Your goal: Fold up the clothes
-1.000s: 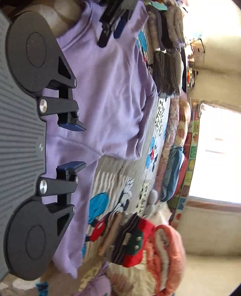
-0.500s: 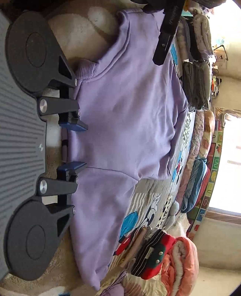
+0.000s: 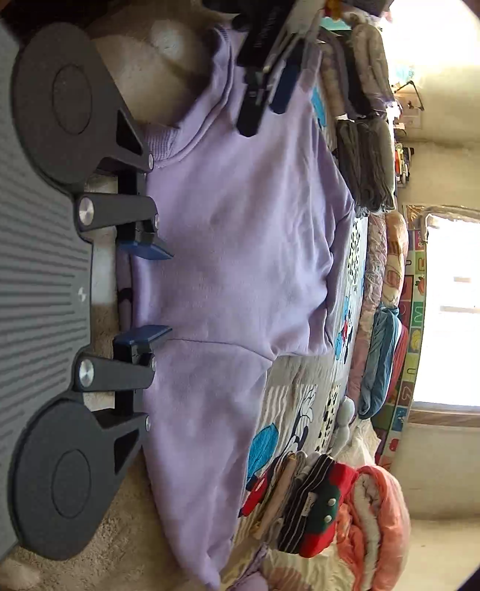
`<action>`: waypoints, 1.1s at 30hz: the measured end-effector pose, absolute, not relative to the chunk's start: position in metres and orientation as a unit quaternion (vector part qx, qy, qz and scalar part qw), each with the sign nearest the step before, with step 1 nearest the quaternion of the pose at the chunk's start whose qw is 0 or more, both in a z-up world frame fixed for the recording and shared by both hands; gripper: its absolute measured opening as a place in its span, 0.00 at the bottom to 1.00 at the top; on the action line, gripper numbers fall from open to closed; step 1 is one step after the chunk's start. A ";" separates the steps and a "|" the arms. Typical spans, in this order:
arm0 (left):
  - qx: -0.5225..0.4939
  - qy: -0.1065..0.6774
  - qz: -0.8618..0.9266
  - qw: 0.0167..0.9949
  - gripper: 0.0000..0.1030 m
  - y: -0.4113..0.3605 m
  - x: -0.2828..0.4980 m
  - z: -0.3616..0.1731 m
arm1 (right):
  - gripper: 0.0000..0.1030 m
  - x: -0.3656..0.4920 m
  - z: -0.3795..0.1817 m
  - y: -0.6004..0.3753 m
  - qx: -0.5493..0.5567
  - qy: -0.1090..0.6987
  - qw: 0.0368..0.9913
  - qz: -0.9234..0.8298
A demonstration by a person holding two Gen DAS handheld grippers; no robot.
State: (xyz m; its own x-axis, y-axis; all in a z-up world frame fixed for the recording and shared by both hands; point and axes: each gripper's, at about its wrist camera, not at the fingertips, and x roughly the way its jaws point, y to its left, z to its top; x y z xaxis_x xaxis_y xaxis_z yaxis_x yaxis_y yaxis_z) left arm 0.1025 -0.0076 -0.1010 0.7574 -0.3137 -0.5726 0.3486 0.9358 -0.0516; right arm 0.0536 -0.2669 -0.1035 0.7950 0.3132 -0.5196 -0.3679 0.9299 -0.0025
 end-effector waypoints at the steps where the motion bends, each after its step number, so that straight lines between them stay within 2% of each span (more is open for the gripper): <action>1: 0.025 0.294 -0.176 0.939 0.90 -0.006 0.103 -0.098 | 0.40 0.049 -0.098 -0.278 -0.020 0.247 0.954 0.170; 4: 0.011 0.282 -0.173 0.944 0.90 -0.002 0.103 -0.093 | 0.41 0.050 -0.093 -0.313 0.064 0.226 0.964 0.128; 6: 0.002 0.275 -0.171 0.946 0.90 0.000 0.103 -0.090 | 0.42 0.051 -0.094 -0.322 0.077 0.218 0.967 0.107; 11: 0.019 0.295 -0.167 0.941 0.90 -0.004 0.103 -0.095 | 0.42 0.045 -0.094 -0.291 -0.005 0.188 0.971 0.144; 13: 0.034 0.326 -0.171 0.929 0.91 -0.007 0.105 -0.104 | 0.50 0.046 -0.095 -0.273 -0.035 0.190 0.966 0.171; 14: 0.045 0.331 -0.174 0.926 0.91 -0.008 0.105 -0.107 | 0.54 0.052 -0.099 -0.265 -0.041 0.217 0.959 0.178; 15: 0.047 0.328 -0.174 0.927 0.91 -0.009 0.102 -0.106 | 0.62 0.059 -0.103 -0.257 -0.047 0.246 0.950 0.185; 18: 0.041 0.319 -0.180 0.930 0.91 -0.007 0.096 -0.101 | 0.59 0.070 -0.101 -0.246 -0.050 0.267 0.943 0.191; 20: 0.033 0.313 -0.176 0.933 0.91 -0.003 0.093 -0.097 | 0.47 0.077 -0.100 -0.239 -0.051 0.278 0.939 0.194; 23: 0.028 0.304 -0.160 0.939 0.90 0.007 0.092 -0.090 | 0.47 0.079 -0.089 -0.237 -0.032 0.251 0.946 0.201; 25: 0.016 0.295 -0.147 0.944 0.86 0.019 0.092 -0.082 | 0.47 0.084 -0.084 -0.232 -0.028 0.241 0.947 0.210; 27: 0.007 0.290 -0.128 0.948 0.70 0.033 0.094 -0.076 | 0.47 0.095 -0.080 -0.227 -0.025 0.243 0.944 0.220; 33: 0.056 0.281 -0.077 0.955 0.61 0.060 0.108 -0.060 | 0.47 0.133 -0.067 -0.217 -0.019 0.267 0.936 0.229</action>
State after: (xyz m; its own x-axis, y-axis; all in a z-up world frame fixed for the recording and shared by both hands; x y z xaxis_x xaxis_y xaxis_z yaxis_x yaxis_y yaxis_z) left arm 0.1080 0.0597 -0.0599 0.8302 -0.1150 -0.5454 0.1784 0.9818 0.0645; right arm 0.1326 -0.2167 -0.0670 0.7521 0.4196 -0.5082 -0.4393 0.8940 0.0879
